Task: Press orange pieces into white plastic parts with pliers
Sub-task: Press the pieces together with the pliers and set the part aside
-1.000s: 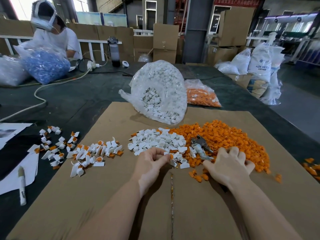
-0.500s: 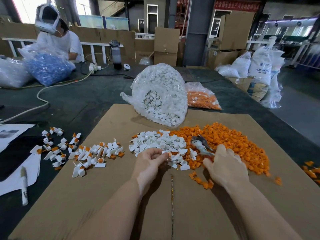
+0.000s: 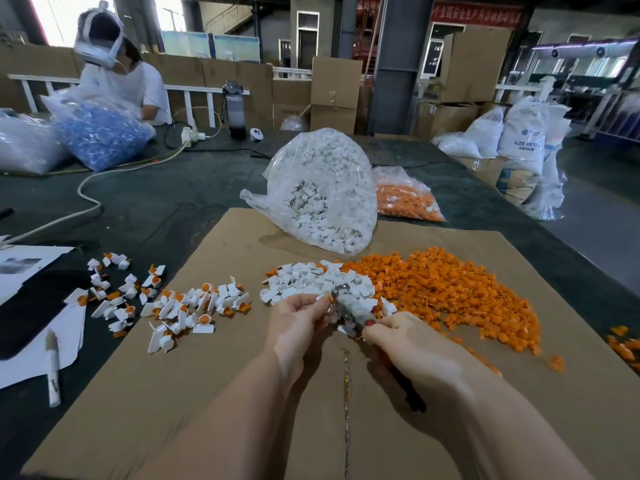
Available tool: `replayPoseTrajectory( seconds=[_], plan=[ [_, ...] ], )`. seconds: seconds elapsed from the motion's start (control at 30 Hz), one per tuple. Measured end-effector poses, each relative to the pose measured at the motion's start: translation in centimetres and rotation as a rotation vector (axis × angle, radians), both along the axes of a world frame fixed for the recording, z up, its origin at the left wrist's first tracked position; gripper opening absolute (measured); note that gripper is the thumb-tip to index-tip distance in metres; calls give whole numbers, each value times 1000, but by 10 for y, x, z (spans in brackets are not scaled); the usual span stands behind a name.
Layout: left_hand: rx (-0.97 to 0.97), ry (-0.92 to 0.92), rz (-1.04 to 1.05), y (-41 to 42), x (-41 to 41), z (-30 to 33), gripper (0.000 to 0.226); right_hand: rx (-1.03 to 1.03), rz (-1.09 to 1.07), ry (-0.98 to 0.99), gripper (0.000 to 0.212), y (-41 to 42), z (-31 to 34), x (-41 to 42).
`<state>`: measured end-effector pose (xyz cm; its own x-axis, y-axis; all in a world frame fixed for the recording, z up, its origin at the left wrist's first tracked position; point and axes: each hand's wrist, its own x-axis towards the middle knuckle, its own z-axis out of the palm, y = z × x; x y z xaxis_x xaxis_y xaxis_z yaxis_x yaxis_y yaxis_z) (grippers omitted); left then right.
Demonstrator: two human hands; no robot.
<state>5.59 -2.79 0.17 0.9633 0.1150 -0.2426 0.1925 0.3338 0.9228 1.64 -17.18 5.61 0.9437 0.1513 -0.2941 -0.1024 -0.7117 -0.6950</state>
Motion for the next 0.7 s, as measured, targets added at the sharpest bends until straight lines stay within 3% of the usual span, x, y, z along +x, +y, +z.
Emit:
replayPoseTrajectory(
  seconds=[0.17, 0.43, 0.7],
  plan=[
    [12, 16, 23, 0, 0, 2, 11, 23, 27, 72, 25, 2, 3, 0],
    [12, 16, 11, 0, 0, 2, 10, -214, 71, -66, 30, 11, -7, 0],
    [43, -12, 18, -1, -1, -1, 8, -177, -6, -110, 23, 13, -21, 0]
  ],
)
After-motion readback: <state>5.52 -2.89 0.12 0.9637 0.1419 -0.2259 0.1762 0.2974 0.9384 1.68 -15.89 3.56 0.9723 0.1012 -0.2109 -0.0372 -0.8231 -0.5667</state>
